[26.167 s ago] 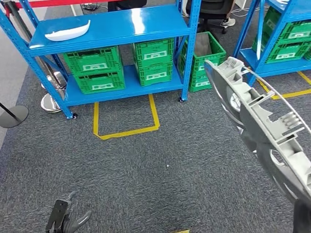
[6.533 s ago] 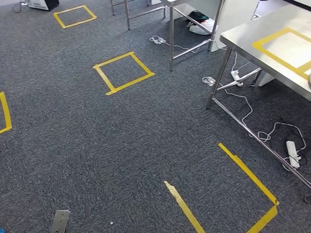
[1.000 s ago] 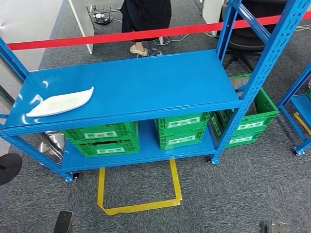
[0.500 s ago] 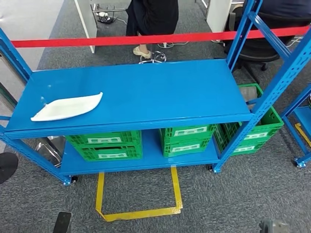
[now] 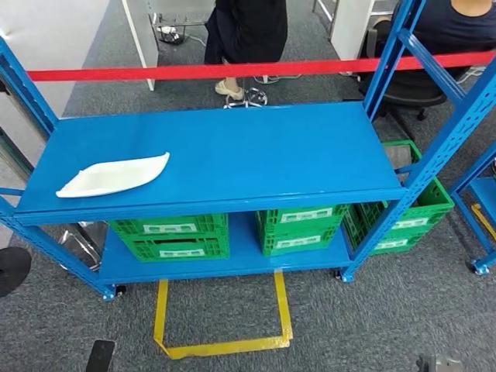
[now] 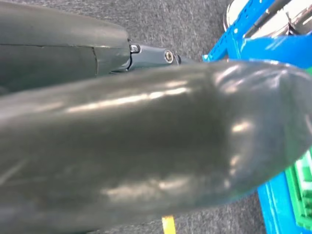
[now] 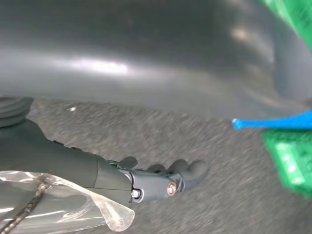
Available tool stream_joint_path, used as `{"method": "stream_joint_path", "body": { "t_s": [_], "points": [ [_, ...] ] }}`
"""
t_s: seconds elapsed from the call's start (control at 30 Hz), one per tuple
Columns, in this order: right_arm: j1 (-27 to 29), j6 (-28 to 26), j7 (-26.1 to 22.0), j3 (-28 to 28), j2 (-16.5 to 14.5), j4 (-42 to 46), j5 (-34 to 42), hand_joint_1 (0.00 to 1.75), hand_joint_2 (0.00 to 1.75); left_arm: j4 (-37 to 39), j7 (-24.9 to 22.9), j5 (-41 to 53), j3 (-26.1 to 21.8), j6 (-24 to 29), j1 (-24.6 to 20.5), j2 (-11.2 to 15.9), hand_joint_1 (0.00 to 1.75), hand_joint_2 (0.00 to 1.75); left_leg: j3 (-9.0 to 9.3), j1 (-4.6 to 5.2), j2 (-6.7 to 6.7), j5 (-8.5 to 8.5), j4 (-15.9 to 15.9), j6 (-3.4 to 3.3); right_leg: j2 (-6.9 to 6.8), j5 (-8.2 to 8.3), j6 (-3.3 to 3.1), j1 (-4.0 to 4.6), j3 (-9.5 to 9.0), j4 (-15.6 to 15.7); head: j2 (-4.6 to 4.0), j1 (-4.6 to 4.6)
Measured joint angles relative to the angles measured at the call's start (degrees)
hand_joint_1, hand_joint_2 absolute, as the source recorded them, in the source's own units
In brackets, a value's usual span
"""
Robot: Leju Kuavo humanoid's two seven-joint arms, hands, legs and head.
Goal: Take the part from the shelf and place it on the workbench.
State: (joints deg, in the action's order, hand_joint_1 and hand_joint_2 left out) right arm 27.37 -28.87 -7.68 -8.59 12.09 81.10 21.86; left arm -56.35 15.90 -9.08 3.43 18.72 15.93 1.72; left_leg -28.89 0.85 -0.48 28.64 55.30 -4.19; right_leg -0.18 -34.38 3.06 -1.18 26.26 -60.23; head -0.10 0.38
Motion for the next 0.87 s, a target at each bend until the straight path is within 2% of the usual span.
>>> {"method": "stream_joint_path", "body": {
  "t_s": [0.07, 0.1, 0.13, 0.17, 0.23, 0.27, 0.3, 0.33, 0.37, 0.4, 0.47, 0.53, 0.57, 0.6, 0.63, 0.67, 0.7, 0.73, 0.8, 0.83, 0.87],
  "points": [
    [-0.07, -0.01, -0.02, 0.04, 0.0, 0.0, -0.04, 0.0, 0.0, -0.1, -0.01, -0.09, -0.01, -0.01, 0.06, 0.0, 0.0, 0.0, 0.41, -0.13, 0.03, 0.01, -0.29, 0.1, 0.17, -3.12, 0.02, -0.12, 4.33, -6.85, -0.01, 0.06],
    [0.03, -0.02, -0.02, 0.04, 0.0, -0.01, -0.04, 0.0, 0.0, -0.11, -0.02, -0.14, -0.01, -0.01, 0.14, -0.02, 0.0, 0.0, 0.54, -0.22, 0.01, 0.14, -0.26, 0.35, 0.17, -3.92, 0.09, -0.28, 6.57, -9.8, -0.01, 0.05],
    [0.16, -0.02, -0.02, 0.05, 0.0, -0.01, -0.04, 0.0, 0.0, -0.12, -0.03, -0.21, -0.02, 0.0, 0.25, -0.05, 0.0, 0.0, 0.79, -0.38, -0.02, 0.35, -0.23, 0.71, 0.16, -3.66, 0.24, -0.48, 8.12, -11.22, -0.01, 0.03],
    [0.25, -0.02, -0.03, 0.05, 0.0, -0.01, -0.04, 0.0, 0.0, -0.13, -0.04, -0.31, -0.02, 0.01, 0.37, -0.08, 0.0, 0.0, 1.19, -0.66, -0.06, 0.63, -0.15, 1.21, 0.14, -2.2, 0.43, -0.73, 8.69, -10.66, -0.01, 0.04],
    [0.34, -0.02, -0.05, 0.06, 0.0, -0.02, -0.05, 0.0, 0.0, -0.13, -0.07, -0.46, -0.01, 0.02, 0.53, -0.14, 0.0, 0.0, 2.29, -1.41, -0.13, 1.55, 0.24, 2.54, 0.19, 2.92, 1.26, -1.4, 7.21, -4.92, -0.01, 0.05],
    [0.37, -0.02, -0.05, 0.03, -0.05, -0.05, -0.05, 0.0, 0.0, -0.14, -0.09, -0.52, -0.01, 0.05, 0.5, -0.05, 0.0, 0.0, 2.71, -1.67, -0.22, 2.12, 0.76, 3.24, 0.32, 4.07, 1.64, -1.57, 6.38, -1.86, -0.01, 0.3],
    [0.37, -0.02, -0.05, 0.03, -0.1, -0.08, -0.07, 0.0, 0.0, -0.21, -0.09, -0.56, -0.02, 0.1, 0.46, 0.02, 0.0, 0.0, 2.78, -1.73, -0.29, 2.65, 1.3, 3.86, 0.45, 4.5, 1.47, -1.64, 5.77, -0.04, -0.01, 0.55],
    [0.43, -0.02, -0.03, 0.03, -0.15, -0.08, -0.05, 0.0, 0.0, -0.29, -0.1, -0.58, -0.01, 0.15, 0.44, 0.1, 0.0, 0.0, 2.62, -1.7, -0.34, 3.12, 1.83, 4.32, 0.57, 4.02, 1.0, -1.58, 5.64, 0.47, 0.0, 0.67],
    [0.52, -0.02, -0.04, 0.04, -0.2, -0.08, -0.04, 0.0, 0.0, -0.41, -0.11, -0.6, 0.02, 0.21, 0.43, 0.19, 0.0, 0.0, 2.49, -1.6, -0.39, 3.46, 2.25, 4.64, 0.59, 3.28, 0.2, -1.47, 5.79, 0.48, 0.01, 0.71],
    [0.59, -0.02, -0.04, 0.06, -0.2, -0.06, -0.03, 0.0, 0.0, -0.52, -0.12, -0.64, 0.07, 0.26, 0.45, 0.19, 0.0, 0.0, 2.21, -1.59, -0.37, 3.64, 2.56, 4.87, 0.62, 3.29, -0.55, -1.48, 5.62, 0.03, 0.02, 0.54],
    [0.76, -0.02, -0.07, 0.05, -0.2, 0.04, -0.04, 0.0, 0.0, -0.73, -0.13, -0.72, 0.14, 0.35, 0.43, 0.26, 0.0, 0.0, 0.84, -1.74, -0.19, 3.12, 5.44, 5.3, 0.56, 2.83, -1.22, -1.47, 4.98, 0.02, 0.02, 0.16],
    [0.73, -0.02, -0.09, 0.07, -0.2, 0.13, -0.06, 0.0, 0.0, -0.89, -0.12, -0.77, 0.15, 0.44, 0.38, 0.3, 0.0, 0.0, -3.38, -1.81, 0.08, 3.43, 12.23, 5.7, 0.44, 2.17, -1.72, -1.33, 3.82, 0.42, 0.02, -0.02],
    [0.71, -0.02, -0.1, 0.08, -0.2, 0.14, -0.07, 0.0, 0.0, -0.92, -0.12, -0.77, 0.15, 0.47, 0.42, 0.3, 0.0, 0.0, -6.05, -1.8, 0.17, 4.69, 15.88, 5.79, 0.41, 1.75, -1.97, -1.21, 3.17, 0.67, 0.02, -0.07],
    [0.7, -0.02, -0.1, 0.09, -0.2, 0.14, -0.07, 0.0, 0.0, -0.93, -0.12, -0.78, 0.16, 0.47, 0.52, 0.3, 0.0, 0.0, -8.45, -1.78, 0.2, 6.22, 18.64, 5.78, 0.4, 1.38, -2.21, -1.05, 2.44, 0.9, 0.02, -0.07],
    [0.72, -0.02, -0.1, 0.09, -0.2, 0.14, -0.06, 0.0, 0.0, -0.93, -0.12, -0.8, 0.16, 0.47, 0.63, 0.3, 0.0, 0.0, -10.19, -1.72, 0.2, 7.44, 20.02, 5.64, 0.47, 0.95, -2.39, -0.84, 1.62, 1.08, 0.02, -0.09],
    [0.73, -0.02, -0.1, 0.08, -0.2, 0.16, -0.05, 0.0, 0.0, -0.93, -0.12, -0.84, 0.17, 0.47, 0.72, 0.3, 0.0, 0.0, -11.15, -1.57, 0.2, 7.64, 19.72, 5.27, 0.55, 0.46, -2.53, -0.6, 0.67, 1.23, 0.02, -0.09],
    [0.72, -0.02, -0.1, 0.08, -0.2, 0.2, -0.05, 0.0, 0.0, -0.93, -0.12, -0.87, 0.17, 0.47, 0.77, 0.3, 0.0, 0.0, -11.41, -1.29, 0.19, 6.44, 17.87, 4.64, 0.62, -0.07, -2.63, -0.32, -0.33, 1.36, 0.02, -0.13],
    [0.7, -0.02, -0.1, 0.07, -0.2, 0.26, -0.05, 0.0, 0.0, -0.93, -0.12, -0.91, 0.17, 0.48, 0.79, 0.3, 0.0, 0.0, -11.27, -0.81, 0.17, 3.75, 14.97, 3.7, 0.69, -0.69, -2.73, -0.06, -1.19, 1.54, 0.02, -0.18],
    [0.58, 0.0, -0.09, 0.03, -0.33, 0.35, -0.04, 0.0, 0.0, -0.94, -0.14, -0.93, 0.19, 0.56, 0.98, 0.38, 0.0, 0.0, -11.11, 0.58, -0.27, -2.97, 9.11, 1.54, 0.88, -1.93, -2.69, 0.42, -2.49, 1.78, 0.02, -0.13],
    [0.51, 0.01, -0.09, 0.03, -0.39, 0.39, -0.03, 0.0, 0.0, -0.98, -0.16, -0.95, 0.2, 0.63, 1.1, 0.42, 0.0, 0.0, -11.12, 1.09, -0.42, -5.13, 7.51, 0.98, 1.03, -2.57, -2.58, 0.58, -2.8, 1.92, 0.02, -0.12],
    [0.44, 0.02, -0.08, 0.02, -0.44, 0.4, -0.03, 0.0, 0.0, -0.99, -0.17, -0.95, 0.21, 0.68, 1.19, 0.46, 0.0, 0.0, -11.25, 1.4, -0.6, -6.08, 6.84, 0.7, 1.14, -2.88, -2.49, 0.68, -3.0, 1.92, 0.02, -0.07]
  ]
}}
